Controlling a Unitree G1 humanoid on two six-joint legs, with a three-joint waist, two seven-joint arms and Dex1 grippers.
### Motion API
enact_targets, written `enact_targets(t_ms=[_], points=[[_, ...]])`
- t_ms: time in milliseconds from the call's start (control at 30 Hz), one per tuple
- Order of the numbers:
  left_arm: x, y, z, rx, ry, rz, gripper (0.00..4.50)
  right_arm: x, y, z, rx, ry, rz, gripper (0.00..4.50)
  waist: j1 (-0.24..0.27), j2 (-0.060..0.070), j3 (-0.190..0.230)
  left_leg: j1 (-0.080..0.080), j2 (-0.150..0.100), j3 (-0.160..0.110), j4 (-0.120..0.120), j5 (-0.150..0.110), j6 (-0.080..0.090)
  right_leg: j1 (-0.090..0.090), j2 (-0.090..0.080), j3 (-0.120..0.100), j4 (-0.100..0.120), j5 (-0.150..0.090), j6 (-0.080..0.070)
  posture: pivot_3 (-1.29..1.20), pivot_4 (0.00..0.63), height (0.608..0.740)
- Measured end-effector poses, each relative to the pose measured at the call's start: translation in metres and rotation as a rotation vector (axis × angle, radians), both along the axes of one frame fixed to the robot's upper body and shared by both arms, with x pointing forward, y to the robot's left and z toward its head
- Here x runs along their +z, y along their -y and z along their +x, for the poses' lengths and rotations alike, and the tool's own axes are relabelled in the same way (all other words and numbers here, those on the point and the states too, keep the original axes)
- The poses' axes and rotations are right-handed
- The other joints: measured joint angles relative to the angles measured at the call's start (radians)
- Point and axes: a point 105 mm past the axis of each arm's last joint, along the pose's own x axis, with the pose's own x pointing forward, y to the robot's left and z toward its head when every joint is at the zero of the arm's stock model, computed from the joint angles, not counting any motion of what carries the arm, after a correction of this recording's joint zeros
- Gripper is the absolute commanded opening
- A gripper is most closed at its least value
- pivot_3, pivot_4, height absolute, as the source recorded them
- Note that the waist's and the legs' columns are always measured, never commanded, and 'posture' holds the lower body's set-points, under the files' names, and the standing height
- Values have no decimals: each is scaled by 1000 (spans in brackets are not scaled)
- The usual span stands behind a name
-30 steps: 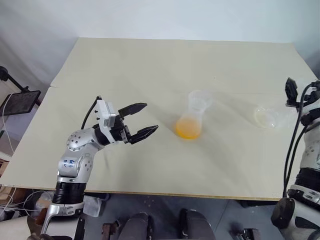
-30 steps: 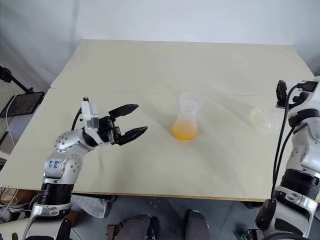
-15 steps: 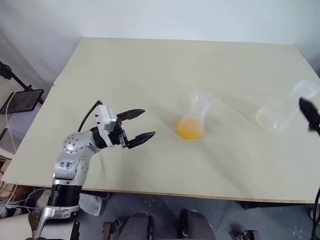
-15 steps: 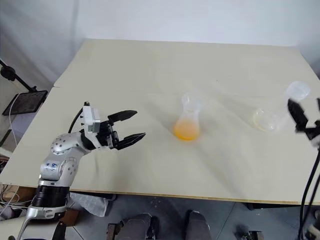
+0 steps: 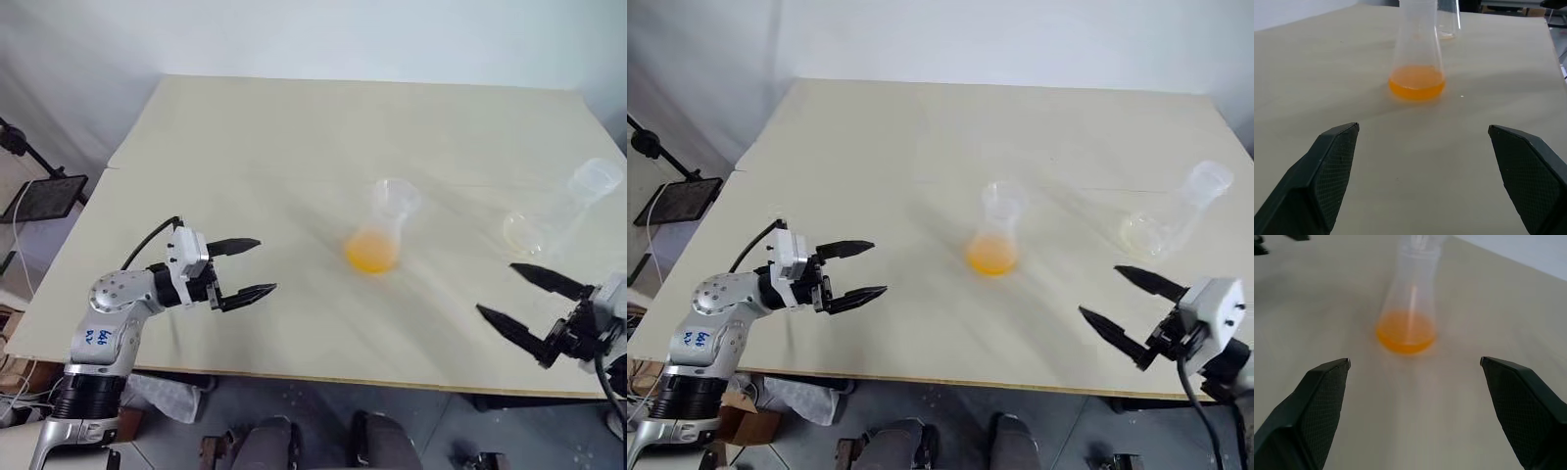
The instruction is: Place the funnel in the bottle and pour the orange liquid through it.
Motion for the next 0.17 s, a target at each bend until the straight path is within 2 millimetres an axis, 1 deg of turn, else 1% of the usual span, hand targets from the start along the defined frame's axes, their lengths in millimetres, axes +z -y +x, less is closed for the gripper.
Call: enact_targets(t_ms=[67,167], points=[[1,-3,1,11,27,17,4500,-3,2,-5,33,0,-61,4466,0,0,0,0,0,0,0,-1,0,0,0,0,0,0,0,0,150,740],[-2,-6,4,34,17,20,4500,-6,4,-8,42,-12,-65,4466,-4,-1,0,0,0,0,0,-1,1,0,0,0,0,0,0,0,150,740]])
